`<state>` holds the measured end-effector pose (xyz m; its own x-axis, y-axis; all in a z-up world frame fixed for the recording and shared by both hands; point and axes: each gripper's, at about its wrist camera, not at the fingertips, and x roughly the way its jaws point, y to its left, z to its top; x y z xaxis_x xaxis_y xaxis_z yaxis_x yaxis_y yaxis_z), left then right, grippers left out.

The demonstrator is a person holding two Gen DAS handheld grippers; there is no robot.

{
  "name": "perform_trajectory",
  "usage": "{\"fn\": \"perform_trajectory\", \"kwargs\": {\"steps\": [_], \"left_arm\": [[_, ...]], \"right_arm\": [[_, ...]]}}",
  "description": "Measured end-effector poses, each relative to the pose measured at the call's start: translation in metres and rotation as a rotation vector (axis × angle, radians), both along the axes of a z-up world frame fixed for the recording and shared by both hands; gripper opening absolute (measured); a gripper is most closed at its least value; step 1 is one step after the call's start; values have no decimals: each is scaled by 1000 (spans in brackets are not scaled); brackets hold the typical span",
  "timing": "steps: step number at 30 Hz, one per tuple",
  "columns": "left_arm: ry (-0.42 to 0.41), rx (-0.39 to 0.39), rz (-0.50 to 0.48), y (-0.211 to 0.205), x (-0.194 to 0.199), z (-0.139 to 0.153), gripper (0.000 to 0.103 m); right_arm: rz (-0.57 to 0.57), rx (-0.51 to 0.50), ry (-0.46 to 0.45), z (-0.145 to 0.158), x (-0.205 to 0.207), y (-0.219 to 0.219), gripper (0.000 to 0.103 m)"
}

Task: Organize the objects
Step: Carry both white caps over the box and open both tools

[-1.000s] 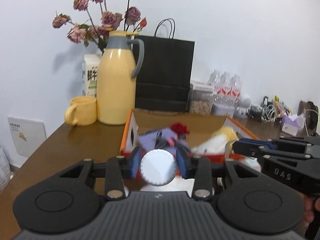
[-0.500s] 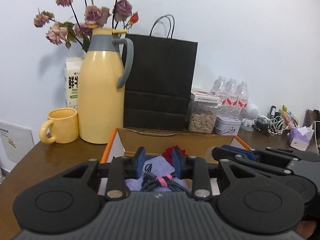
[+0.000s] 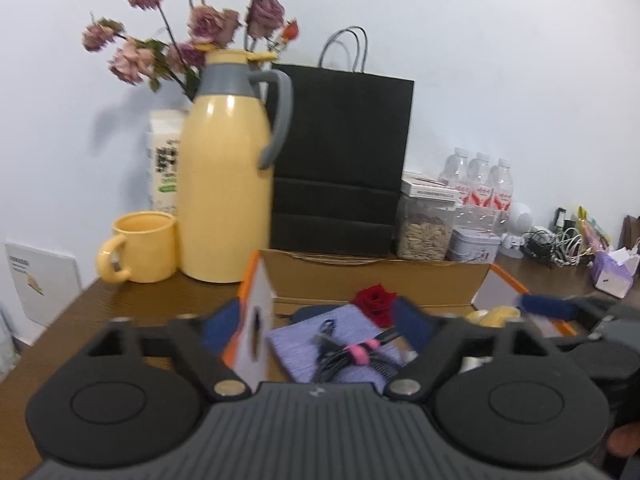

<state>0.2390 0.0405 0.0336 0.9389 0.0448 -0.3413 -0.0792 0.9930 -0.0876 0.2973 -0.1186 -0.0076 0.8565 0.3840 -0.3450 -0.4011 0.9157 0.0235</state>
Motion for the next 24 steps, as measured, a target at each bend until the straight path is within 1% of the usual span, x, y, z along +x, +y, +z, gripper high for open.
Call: {"fn": "perform_trajectory", "kwargs": {"steps": [1, 2, 4, 7, 9, 12, 16, 18, 19, 20, 21, 22, 23, 24], "left_arm": [[0, 10, 16, 3, -6, 0, 103], [-4, 22, 33, 6, -14, 0, 103], [8, 38, 37, 11, -26, -2, 103], [56, 66, 37, 19, -38, -12, 103], [107, 80, 47, 24, -41, -23, 103], [161, 75, 62, 32, -46, -37, 103], [190, 57, 58, 37, -45, -45, 103], [199, 64, 49, 34, -40, -48, 103], [205, 70, 44, 32, -37, -50, 101], [214, 72, 41, 31, -32, -52, 98], [224, 68, 37, 30, -27, -54, 87], [235, 61, 33, 29, -23, -56, 73], [249, 48, 28, 29, -19, -58, 63], [265, 28, 20, 30, -17, -61, 40]], "right_arm": [[-5, -2, -16, 1, -5, -2, 101], [-8, -2, -30, 4, -10, -3, 101], [-4, 6, -46, 7, -20, -8, 103], [9, 12, -62, 9, -35, -15, 103], [13, 8, -68, 8, -44, -19, 103], [18, -6, -66, 5, -55, -22, 103], [26, -21, -56, -1, -68, -30, 103], [25, -37, -46, -7, -73, -33, 103], [23, -45, -41, -9, -75, -34, 103], [20, -51, -38, -10, -77, -35, 103], [15, -53, -37, -12, -80, -37, 103], [11, -53, -34, -13, -81, -38, 103], [7, -52, -32, -14, -81, -40, 103], [2, -50, -28, -15, -81, -41, 103]]}}
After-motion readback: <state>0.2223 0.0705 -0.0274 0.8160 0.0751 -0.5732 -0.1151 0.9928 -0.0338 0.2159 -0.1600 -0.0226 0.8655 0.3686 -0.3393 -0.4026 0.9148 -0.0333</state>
